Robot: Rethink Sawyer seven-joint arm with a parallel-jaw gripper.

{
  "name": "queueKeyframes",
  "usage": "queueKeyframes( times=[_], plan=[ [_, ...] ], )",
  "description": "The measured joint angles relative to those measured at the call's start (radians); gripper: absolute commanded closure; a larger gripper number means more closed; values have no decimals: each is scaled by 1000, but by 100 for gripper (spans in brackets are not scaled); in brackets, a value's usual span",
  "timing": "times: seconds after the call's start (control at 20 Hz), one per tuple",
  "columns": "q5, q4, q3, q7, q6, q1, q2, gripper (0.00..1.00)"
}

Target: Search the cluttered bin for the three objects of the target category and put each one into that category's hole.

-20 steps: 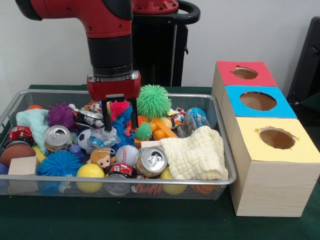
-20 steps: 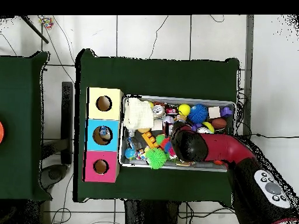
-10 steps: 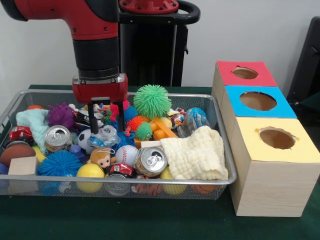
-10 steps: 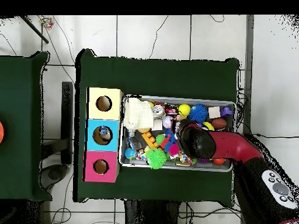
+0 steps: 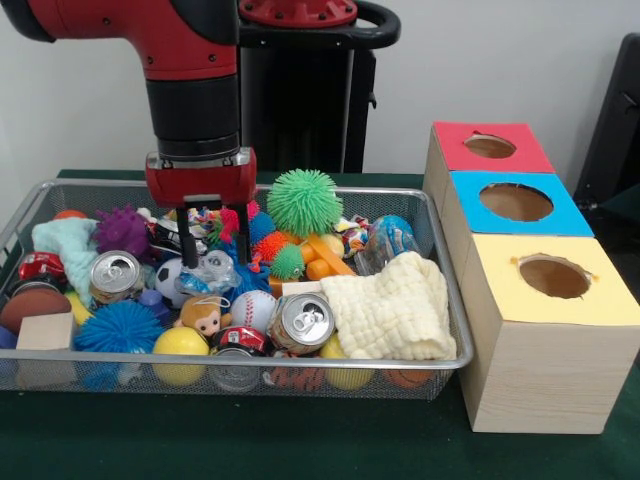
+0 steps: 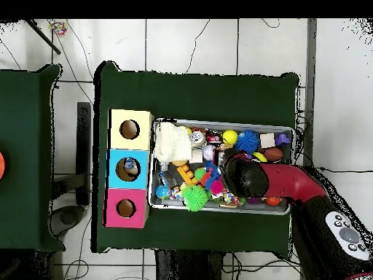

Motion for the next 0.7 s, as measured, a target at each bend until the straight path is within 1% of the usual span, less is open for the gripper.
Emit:
queueKeyframes(
  times=[0.4, 0.6, 0.7],
  plan=[
    [0, -1, -9, 0, 0, 38, 6, 0],
    [0, -13, -13, 0, -12, 57, 44, 0],
    [0, -19, -13, 0, -28, 59, 74, 0]
  ],
)
